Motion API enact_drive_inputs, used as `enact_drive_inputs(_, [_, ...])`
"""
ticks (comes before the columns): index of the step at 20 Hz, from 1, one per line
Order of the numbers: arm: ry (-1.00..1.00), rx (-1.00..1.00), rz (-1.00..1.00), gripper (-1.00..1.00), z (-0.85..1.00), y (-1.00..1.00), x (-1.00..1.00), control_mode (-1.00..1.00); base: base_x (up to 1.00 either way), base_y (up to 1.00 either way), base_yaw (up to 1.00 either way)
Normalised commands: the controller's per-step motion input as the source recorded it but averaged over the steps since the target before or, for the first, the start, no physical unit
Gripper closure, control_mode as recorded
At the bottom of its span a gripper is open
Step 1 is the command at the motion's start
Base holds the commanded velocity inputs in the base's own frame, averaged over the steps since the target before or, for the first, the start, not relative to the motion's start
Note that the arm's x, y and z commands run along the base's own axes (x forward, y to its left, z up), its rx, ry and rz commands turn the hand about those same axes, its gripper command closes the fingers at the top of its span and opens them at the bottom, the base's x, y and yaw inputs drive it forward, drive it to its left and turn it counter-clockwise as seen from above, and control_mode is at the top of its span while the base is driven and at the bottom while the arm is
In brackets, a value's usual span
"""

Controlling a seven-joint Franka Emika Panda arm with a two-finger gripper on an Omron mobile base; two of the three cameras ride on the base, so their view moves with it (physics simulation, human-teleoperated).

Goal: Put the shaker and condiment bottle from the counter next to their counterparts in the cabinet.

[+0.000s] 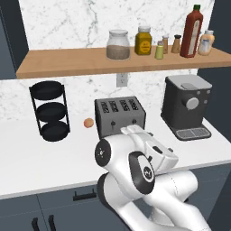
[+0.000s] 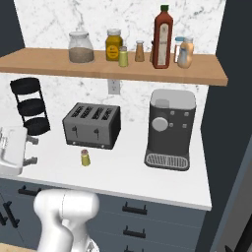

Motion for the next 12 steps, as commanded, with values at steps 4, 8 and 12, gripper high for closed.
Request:
enact_drive_inputs(4, [0.00,0.00,0.00,-1.00,-0.41,-0.07,0.00,-1.00,0.00,0.00,0.00])
enact_drive_inputs(8, [0.02,0.00,0.00,-1.00,-0.39,0.02,0.01,-1.00,0.00,0.00,0.00])
enact_drive_inputs(12, [0.02,0.00,0.00,-1.00,-0.15,0.00,0.11,-1.00,0.00,0.00,0.00])
